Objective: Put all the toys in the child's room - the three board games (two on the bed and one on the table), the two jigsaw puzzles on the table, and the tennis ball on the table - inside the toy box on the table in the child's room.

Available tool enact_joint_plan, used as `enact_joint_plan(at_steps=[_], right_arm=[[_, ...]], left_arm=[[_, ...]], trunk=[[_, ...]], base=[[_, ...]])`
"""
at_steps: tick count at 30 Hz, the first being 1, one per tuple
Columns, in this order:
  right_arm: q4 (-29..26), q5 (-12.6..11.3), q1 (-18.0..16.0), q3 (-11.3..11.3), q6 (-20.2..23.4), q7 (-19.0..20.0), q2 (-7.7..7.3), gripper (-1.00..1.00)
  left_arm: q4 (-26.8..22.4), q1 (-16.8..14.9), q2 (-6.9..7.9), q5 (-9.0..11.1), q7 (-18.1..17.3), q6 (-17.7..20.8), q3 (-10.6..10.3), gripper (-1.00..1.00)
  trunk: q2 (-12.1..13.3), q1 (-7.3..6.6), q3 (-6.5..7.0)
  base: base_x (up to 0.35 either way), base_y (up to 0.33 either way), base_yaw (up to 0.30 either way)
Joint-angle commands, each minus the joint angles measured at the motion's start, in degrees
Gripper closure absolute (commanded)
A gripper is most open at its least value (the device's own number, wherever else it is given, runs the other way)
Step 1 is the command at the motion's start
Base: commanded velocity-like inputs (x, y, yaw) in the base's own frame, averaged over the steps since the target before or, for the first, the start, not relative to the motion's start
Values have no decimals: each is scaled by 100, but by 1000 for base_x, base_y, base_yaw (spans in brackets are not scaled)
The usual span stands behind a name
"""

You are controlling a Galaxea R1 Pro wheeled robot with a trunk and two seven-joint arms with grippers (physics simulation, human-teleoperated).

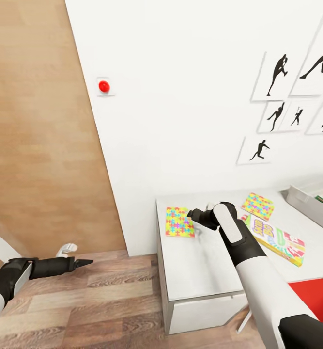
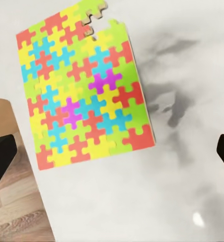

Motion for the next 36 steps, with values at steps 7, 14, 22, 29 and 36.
enact_joint_plan(at_steps=[7, 14, 22, 29, 36], right_arm=[[8, -57, -6, -6, 4, -47, -28, -100], [7, -57, -6, -20, 4, -35, -42, -100], [2, -56, -6, -27, -3, -34, -44, -100], [2, -56, -2, -22, -5, -33, -45, -100], [2, -56, 1, -21, -5, -26, -45, -100]], left_arm=[[-3, -4, -21, 17, -4, 59, -10, -100], [-19, -4, -23, 19, -4, 55, -13, -100], [-24, -4, -29, 14, -3, 55, -13, -100], [-24, -4, -32, 12, -3, 46, -13, -100], [-24, -4, -32, 12, -3, 40, -13, -100]], trunk=[[-6, 2, -65], [-6, 2, -124], [-6, 2, -193], [-6, 2, -254], [-6, 2, -315]], base=[[118, -78, 163], [21, -19, 158], [1, -1, 139], [0, -52, 128], [0, -148, 120]])
